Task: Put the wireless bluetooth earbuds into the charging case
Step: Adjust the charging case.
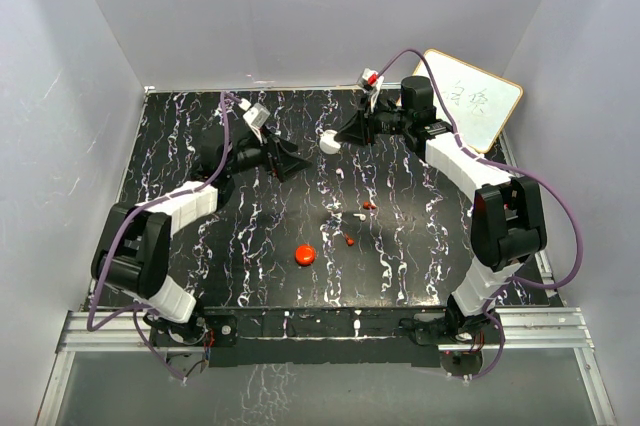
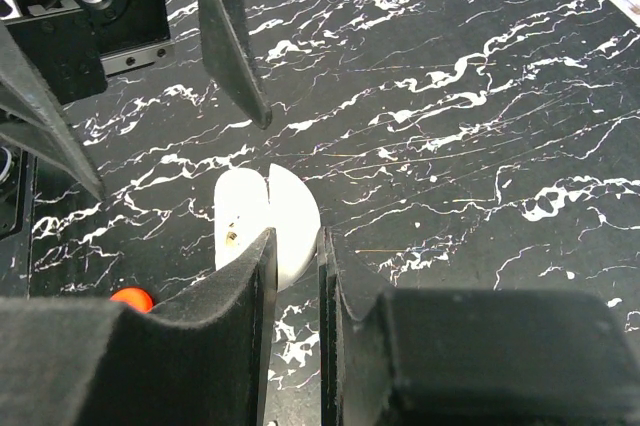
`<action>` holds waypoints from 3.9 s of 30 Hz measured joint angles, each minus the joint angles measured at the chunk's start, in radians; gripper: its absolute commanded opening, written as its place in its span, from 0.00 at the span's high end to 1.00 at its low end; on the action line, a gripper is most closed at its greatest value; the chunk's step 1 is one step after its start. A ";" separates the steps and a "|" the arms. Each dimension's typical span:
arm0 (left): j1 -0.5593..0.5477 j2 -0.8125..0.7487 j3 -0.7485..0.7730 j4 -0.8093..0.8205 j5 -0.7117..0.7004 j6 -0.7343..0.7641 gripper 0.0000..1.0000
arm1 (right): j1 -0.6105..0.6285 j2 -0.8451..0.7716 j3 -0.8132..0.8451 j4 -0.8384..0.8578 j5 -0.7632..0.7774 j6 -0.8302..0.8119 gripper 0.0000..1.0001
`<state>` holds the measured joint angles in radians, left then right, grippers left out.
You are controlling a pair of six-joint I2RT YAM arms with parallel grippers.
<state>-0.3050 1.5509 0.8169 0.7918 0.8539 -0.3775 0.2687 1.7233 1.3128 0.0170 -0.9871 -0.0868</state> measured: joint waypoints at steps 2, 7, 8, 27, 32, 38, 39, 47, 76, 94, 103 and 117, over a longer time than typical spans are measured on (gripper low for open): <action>0.000 0.014 0.000 0.018 0.002 -0.007 0.02 | 0.000 0.000 0.000 -0.003 -0.005 -0.006 0.92; 0.000 0.029 -0.003 0.063 0.013 -0.027 0.06 | 0.000 0.000 0.000 -0.012 -0.018 -0.017 0.92; 0.000 0.030 -0.008 0.082 0.020 -0.030 0.07 | 0.000 0.000 0.000 -0.013 -0.023 -0.018 0.92; -0.037 0.136 -0.043 0.234 0.151 0.124 0.14 | 0.000 0.000 0.002 -0.066 -0.065 -0.070 0.92; -0.037 0.154 -0.043 0.271 0.182 0.148 0.18 | 0.006 0.009 0.016 -0.095 -0.076 -0.102 0.92; -0.037 0.199 -0.039 0.383 0.222 0.111 0.31 | 0.022 0.055 0.051 -0.137 -0.078 -0.148 0.92; -0.037 0.211 -0.039 0.416 0.231 0.097 0.33 | 0.026 0.059 0.051 -0.150 -0.077 -0.153 0.92; -0.037 0.307 0.008 0.591 0.278 -0.025 0.41 | 0.042 0.061 0.051 -0.183 -0.069 -0.182 0.92; -0.037 0.274 0.034 0.361 0.254 0.092 0.02 | 0.063 0.061 0.061 -0.224 -0.055 -0.204 0.93; -0.038 0.311 0.165 0.304 0.258 -0.098 0.01 | 0.067 0.061 0.072 -0.227 -0.051 -0.204 0.94; -0.027 0.599 0.281 0.699 0.274 -0.728 0.01 | 0.068 0.061 0.073 -0.227 -0.031 -0.204 0.95; -0.023 0.315 0.168 0.327 0.188 -0.394 0.01 | 0.069 0.045 0.073 -0.232 -0.005 -0.204 0.96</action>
<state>-0.3275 1.8656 0.9852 1.1191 1.0420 -0.7719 0.3382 1.7687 1.3857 -0.2153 -0.9920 -0.2909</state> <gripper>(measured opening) 0.986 0.174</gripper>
